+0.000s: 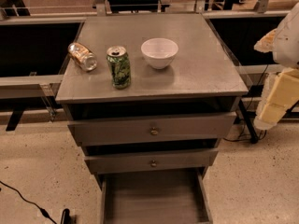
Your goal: Place green can into bottom drawer
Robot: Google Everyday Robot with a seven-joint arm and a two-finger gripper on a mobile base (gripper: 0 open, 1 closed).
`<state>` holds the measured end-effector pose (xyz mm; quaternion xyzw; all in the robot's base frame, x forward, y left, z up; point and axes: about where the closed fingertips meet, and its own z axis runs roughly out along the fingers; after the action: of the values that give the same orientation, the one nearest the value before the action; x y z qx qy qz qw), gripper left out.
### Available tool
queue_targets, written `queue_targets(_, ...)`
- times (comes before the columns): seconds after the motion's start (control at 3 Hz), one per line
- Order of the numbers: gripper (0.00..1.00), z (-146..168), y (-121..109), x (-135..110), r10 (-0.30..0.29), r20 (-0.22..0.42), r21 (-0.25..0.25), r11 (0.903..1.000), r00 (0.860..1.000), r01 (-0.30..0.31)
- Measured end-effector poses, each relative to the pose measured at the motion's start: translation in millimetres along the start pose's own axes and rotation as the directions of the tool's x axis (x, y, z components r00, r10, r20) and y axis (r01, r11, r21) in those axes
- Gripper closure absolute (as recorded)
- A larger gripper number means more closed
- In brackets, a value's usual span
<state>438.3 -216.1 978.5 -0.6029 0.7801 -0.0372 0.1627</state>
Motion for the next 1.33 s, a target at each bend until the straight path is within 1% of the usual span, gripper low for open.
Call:
queue_targets(0.33,0.0,0,0,0,0.0,0.0,0.0,1.0,1.0,0.0)
queue_targets(0.67,0.0,21,-12,-30,-0.045,0.047,-0.046,0.9978,0.998,0.048)
queue_targets(1.0,0.0,61,-37,-108,-0.145,0.167,-0.109,0.9804,0.975,0.164)
queue_targets(1.33,0.0,101,-54,-185,-0.166,0.341,-0.165,0.9584,0.925,0.233)
